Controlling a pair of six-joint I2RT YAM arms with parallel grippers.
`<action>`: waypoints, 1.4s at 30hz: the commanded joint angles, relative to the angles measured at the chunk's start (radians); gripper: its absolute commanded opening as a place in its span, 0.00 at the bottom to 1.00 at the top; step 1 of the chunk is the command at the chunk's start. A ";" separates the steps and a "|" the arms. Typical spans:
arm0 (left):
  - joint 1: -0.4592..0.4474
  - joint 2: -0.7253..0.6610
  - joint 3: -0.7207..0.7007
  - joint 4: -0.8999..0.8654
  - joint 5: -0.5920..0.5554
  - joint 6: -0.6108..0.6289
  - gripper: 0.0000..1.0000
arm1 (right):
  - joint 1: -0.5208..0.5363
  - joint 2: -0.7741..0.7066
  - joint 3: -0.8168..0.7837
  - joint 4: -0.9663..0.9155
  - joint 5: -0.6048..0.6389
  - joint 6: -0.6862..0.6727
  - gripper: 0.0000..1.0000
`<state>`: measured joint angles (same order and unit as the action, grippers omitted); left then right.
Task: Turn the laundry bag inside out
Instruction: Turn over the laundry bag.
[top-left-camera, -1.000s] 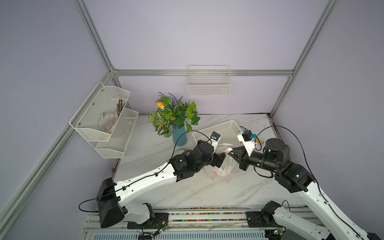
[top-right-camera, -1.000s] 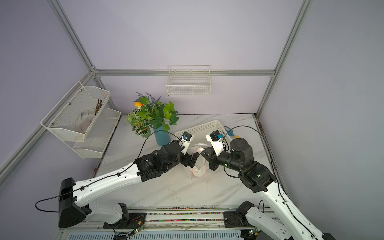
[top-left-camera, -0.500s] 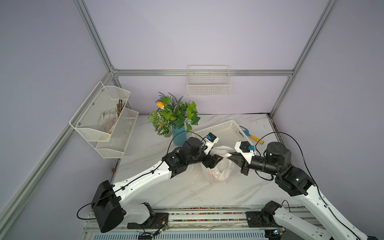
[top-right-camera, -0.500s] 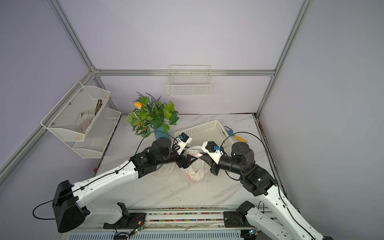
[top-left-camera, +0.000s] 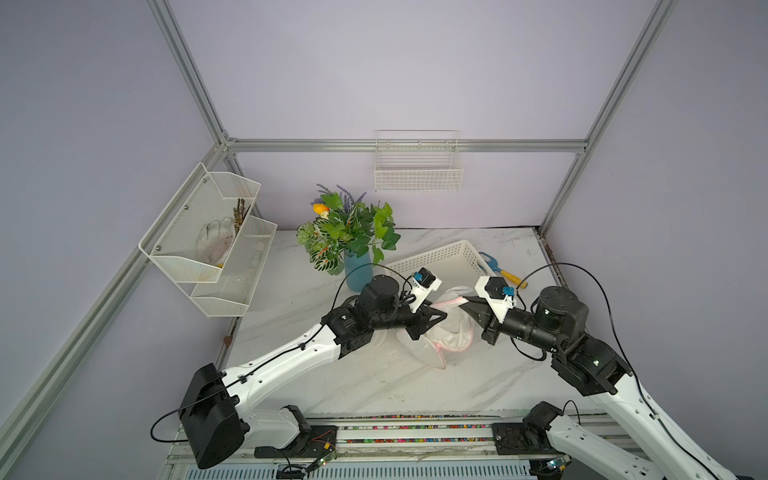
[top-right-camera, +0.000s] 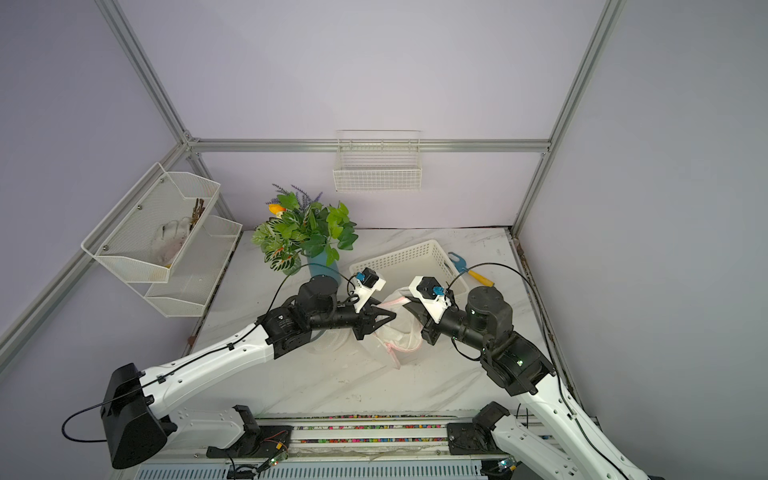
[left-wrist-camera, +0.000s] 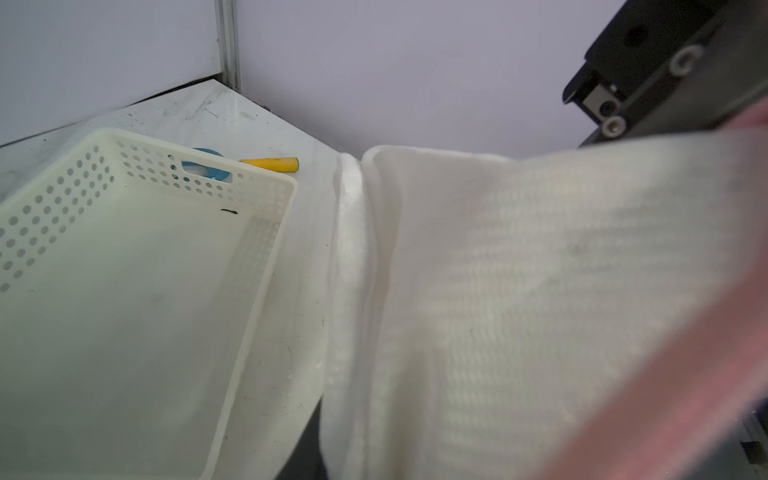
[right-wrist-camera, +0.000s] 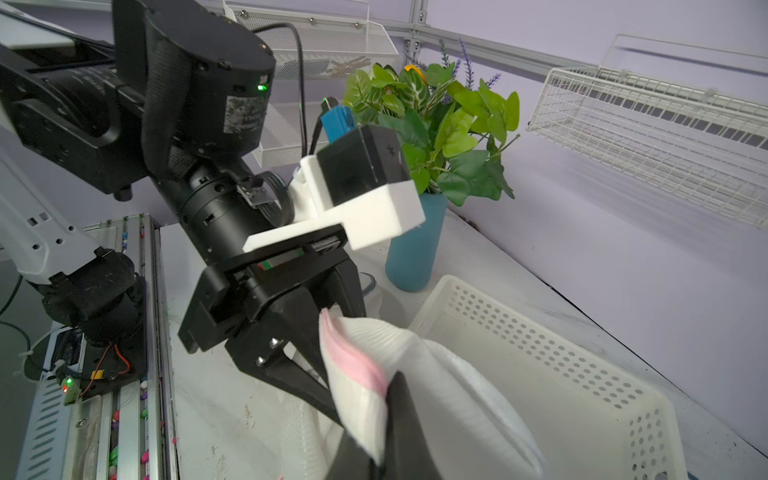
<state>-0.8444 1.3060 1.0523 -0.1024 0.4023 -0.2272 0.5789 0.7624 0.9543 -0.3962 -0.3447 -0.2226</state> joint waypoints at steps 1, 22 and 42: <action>0.005 -0.028 0.014 0.050 0.051 -0.009 0.15 | 0.004 -0.014 0.002 0.015 0.096 0.054 0.00; -0.066 -0.016 0.128 -0.232 0.198 0.277 0.00 | 0.002 0.052 0.073 -0.007 0.329 0.094 0.00; -0.088 -0.291 -0.082 -0.106 0.257 0.781 0.00 | -0.001 0.088 -0.002 -0.285 0.331 0.128 0.42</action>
<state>-0.9123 1.0962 0.9733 -0.3183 0.5354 0.4583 0.6033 0.8482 0.9821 -0.6022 -0.1299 -0.1223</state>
